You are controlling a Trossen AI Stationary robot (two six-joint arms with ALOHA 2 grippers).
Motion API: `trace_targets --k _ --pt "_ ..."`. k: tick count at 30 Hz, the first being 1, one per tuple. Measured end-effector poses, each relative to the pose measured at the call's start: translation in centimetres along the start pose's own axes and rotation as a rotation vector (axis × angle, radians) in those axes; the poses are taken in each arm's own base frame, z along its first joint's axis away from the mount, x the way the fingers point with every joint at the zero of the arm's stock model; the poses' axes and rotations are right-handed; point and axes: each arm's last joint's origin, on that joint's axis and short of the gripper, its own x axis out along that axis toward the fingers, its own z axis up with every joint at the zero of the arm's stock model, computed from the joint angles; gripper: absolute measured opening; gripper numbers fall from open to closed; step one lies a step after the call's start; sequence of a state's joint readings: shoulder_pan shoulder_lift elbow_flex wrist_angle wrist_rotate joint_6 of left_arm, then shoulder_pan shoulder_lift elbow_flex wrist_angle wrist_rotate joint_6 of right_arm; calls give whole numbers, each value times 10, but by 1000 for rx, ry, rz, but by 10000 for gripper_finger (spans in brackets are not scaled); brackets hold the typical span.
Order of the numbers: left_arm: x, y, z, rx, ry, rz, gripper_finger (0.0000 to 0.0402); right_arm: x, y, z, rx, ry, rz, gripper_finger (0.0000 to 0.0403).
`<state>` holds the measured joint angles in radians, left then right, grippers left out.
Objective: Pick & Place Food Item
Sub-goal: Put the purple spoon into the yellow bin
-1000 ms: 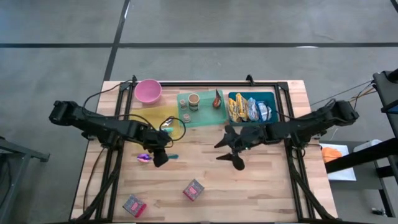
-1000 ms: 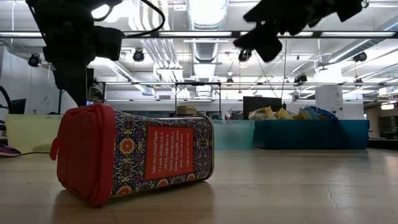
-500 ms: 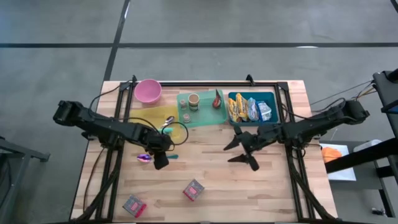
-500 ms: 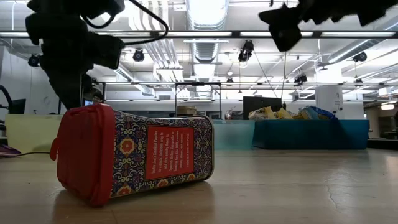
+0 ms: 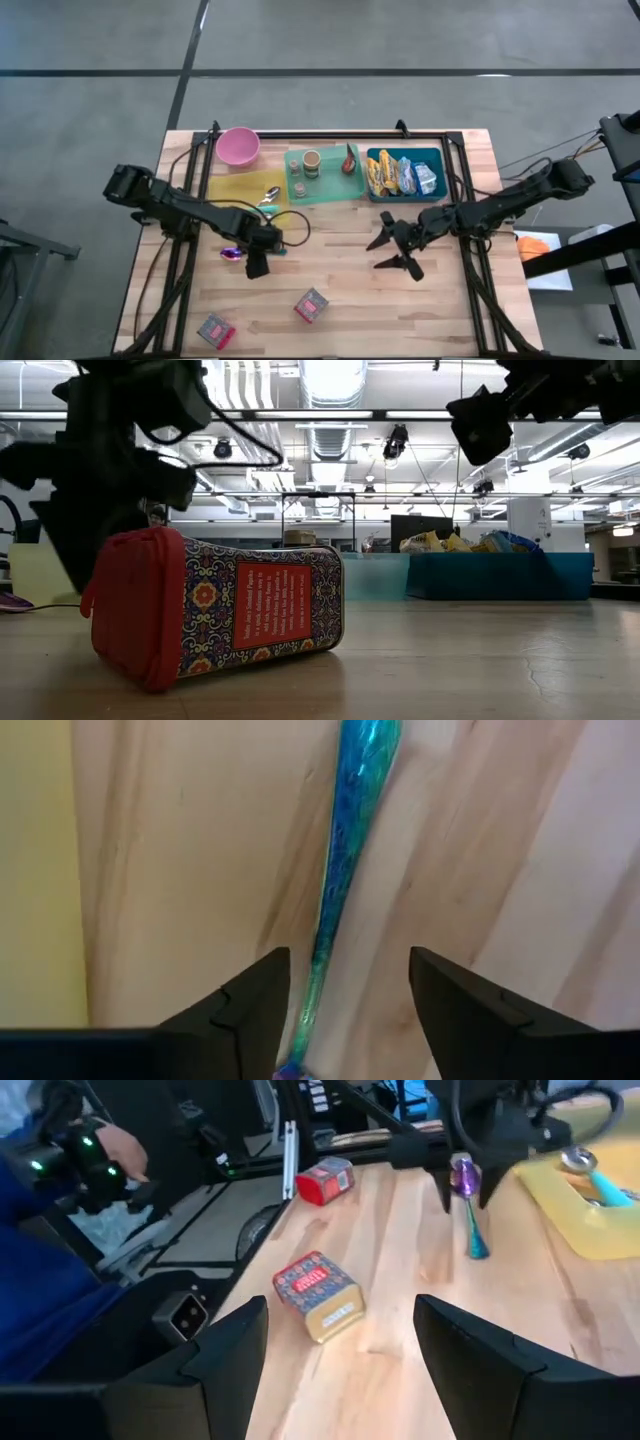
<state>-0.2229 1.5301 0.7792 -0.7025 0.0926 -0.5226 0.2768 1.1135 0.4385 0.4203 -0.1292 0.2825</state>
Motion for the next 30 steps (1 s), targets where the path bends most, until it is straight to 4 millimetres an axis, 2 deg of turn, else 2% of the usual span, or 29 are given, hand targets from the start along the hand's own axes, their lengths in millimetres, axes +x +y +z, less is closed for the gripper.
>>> trace_targets --k 5,12,19,23,30 --pt "12 -2 -4 95 64 61 218 3 1 -2 3 12 9 249" --pt "19 -10 -9 247 55 208 219 2 2 -3 4 12 17 249" --pt "19 -11 -10 262 50 210 211 2 2 -3 17 12 17 249" --pt "20 -12 -10 249 56 189 173 2 2 -3 33 13 16 249" --pt "21 -12 -10 268 65 155 75 2 2 -3 30 13 16 249"
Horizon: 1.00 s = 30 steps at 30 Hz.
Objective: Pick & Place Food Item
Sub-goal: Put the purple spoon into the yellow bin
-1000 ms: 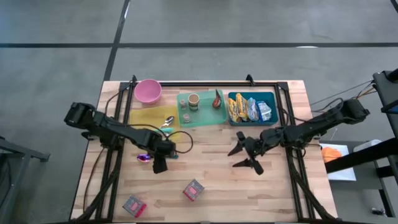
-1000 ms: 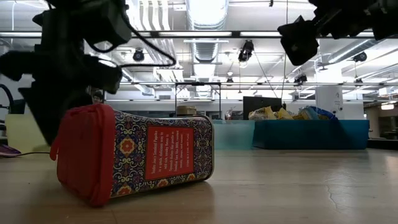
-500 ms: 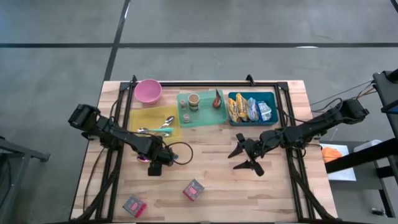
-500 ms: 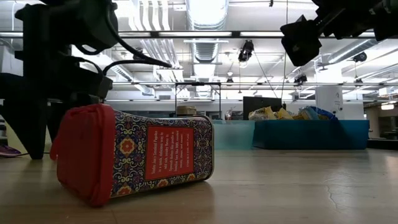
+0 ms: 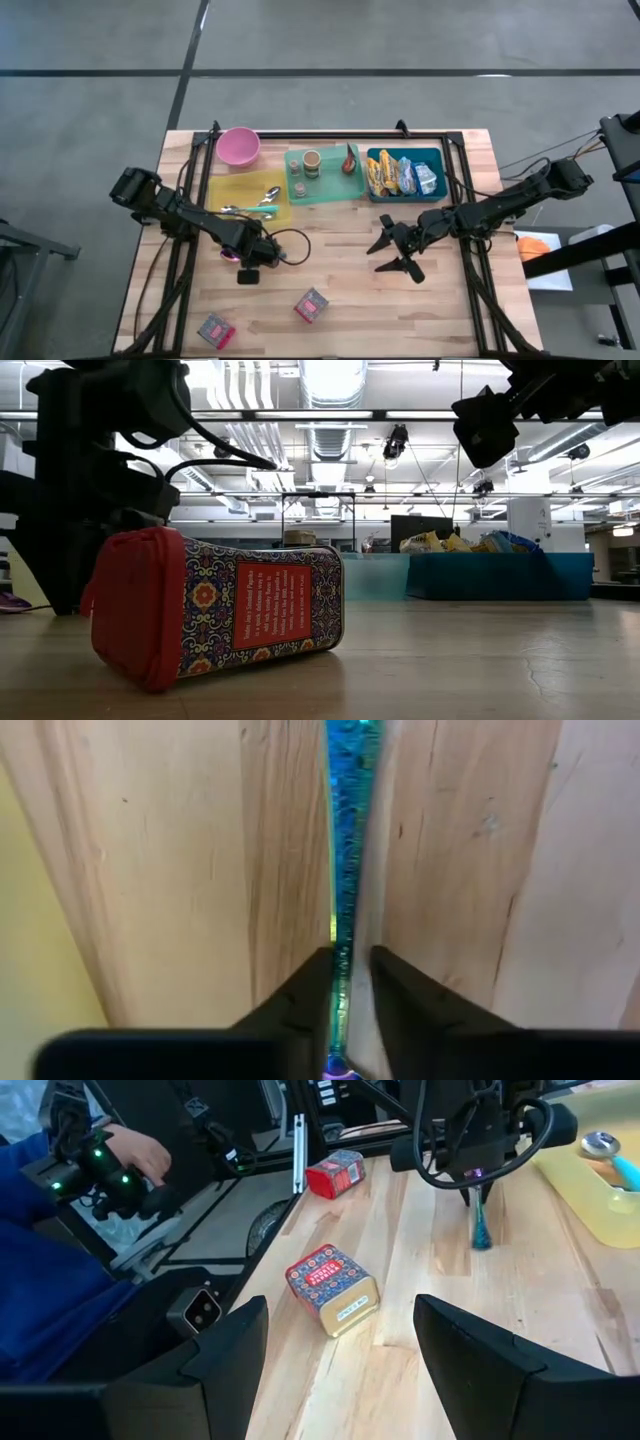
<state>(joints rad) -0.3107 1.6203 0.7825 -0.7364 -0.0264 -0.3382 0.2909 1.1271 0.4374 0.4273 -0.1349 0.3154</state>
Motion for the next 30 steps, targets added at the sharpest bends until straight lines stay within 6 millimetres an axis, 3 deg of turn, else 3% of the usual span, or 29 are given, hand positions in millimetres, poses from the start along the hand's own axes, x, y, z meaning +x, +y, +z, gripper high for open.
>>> trace_targets --k 3,5,15,30 --pt "0 0 0 9 1 0 26 0 0 0 0 1 0 249" --pt "0 0 0 9 3 -4 13 0 0 0 0 0 0 249" --pt "-4 -1 2 -17 17 -7 6 0 0 0 0 2 -1 249" --pt "-36 -6 19 -29 26 4 6 0 0 0 11 4 -1 249"
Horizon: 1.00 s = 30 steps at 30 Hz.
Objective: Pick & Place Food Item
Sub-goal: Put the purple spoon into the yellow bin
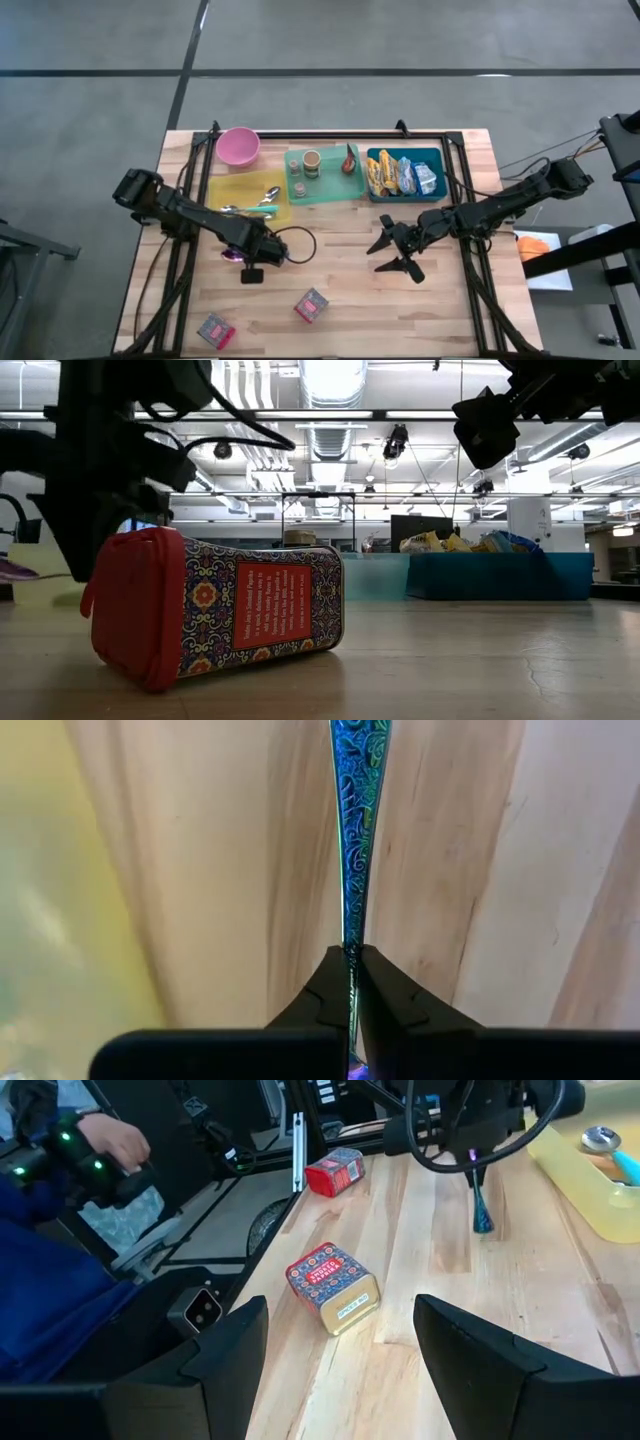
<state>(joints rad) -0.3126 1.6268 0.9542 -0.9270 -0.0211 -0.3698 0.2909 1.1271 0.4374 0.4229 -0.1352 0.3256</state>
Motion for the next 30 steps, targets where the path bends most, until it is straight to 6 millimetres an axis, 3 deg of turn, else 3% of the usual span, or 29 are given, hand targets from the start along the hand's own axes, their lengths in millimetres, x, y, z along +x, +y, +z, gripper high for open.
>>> trace_targets --k 10,18,24,30 --pt "-53 3 9 25 -88 134 6 0 0 0 -3 0 0 249" --pt "-98 34 -1 -78 -262 278 6 0 0 0 -3 1 -1 249" --pt "-102 73 1 -201 -255 320 5 0 0 0 -4 0 -1 249" --pt "-86 109 1 -254 -181 303 5 0 -1 -1 -2 15 -6 249"
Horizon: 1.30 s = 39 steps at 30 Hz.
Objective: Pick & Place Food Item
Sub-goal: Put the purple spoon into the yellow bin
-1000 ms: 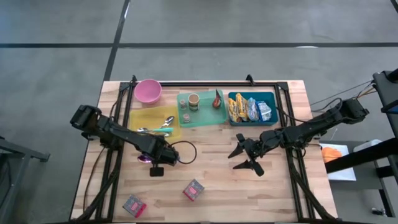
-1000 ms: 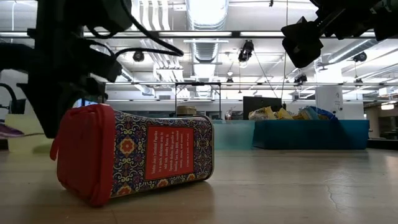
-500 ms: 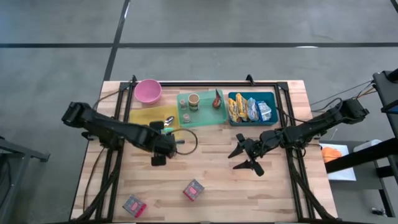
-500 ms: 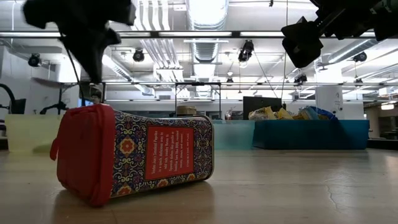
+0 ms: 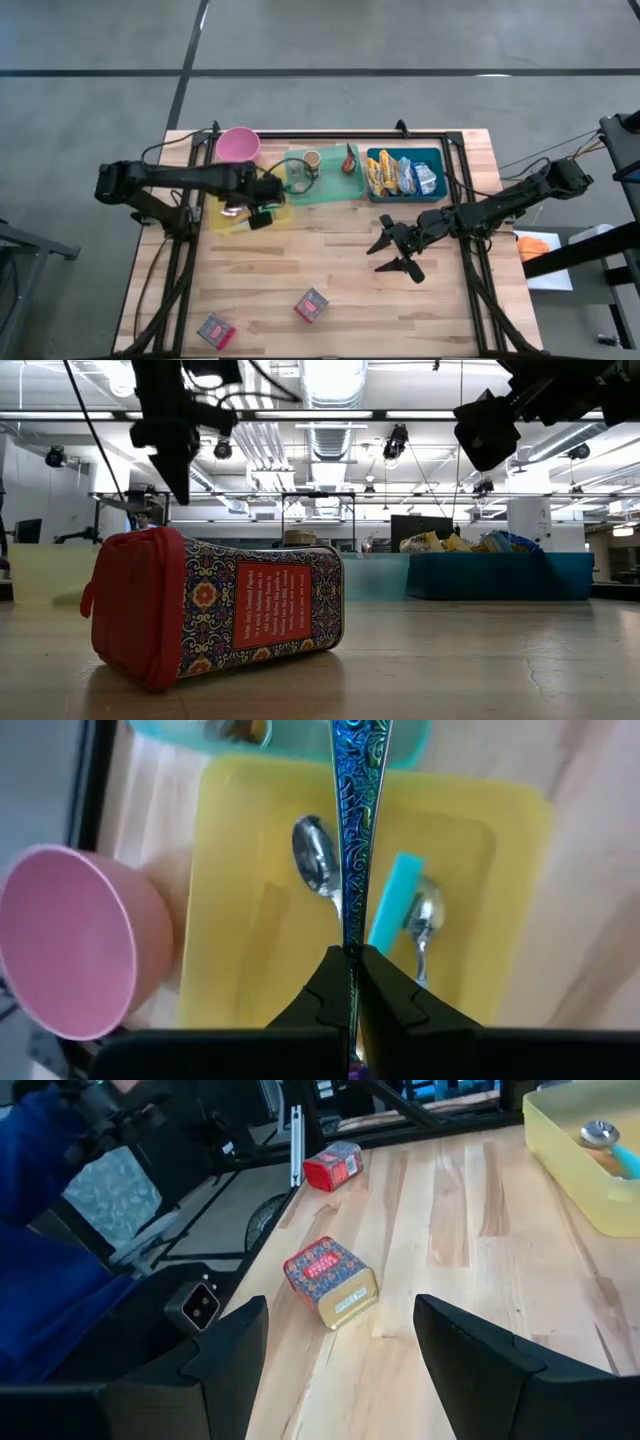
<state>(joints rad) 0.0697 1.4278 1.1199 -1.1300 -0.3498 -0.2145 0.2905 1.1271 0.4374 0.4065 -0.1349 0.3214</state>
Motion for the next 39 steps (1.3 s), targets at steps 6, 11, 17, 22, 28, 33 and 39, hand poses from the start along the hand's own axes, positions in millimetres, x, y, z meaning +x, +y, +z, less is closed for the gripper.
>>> trace_targets --k 6,11,17,22,28,33,39 --pt "34 12 -9 -94 60 -108 5 0 0 -1 -27 8 -3 249" --pt "51 11 -22 -100 128 -105 5 0 0 -1 -32 7 -3 249" --pt "59 8 -31 -124 168 -103 5 0 0 -1 -14 7 -3 249" --pt "62 8 -31 -107 155 -77 5 0 0 -1 -13 6 -4 249" --pt "62 8 -23 -90 68 -85 5 0 0 0 -14 5 -5 249" --pt "63 7 -22 -90 60 -119 5 0 0 0 -14 5 -5 249" --pt "71 3 -19 -155 98 -170 5 0 0 0 -14 4 -5 249"
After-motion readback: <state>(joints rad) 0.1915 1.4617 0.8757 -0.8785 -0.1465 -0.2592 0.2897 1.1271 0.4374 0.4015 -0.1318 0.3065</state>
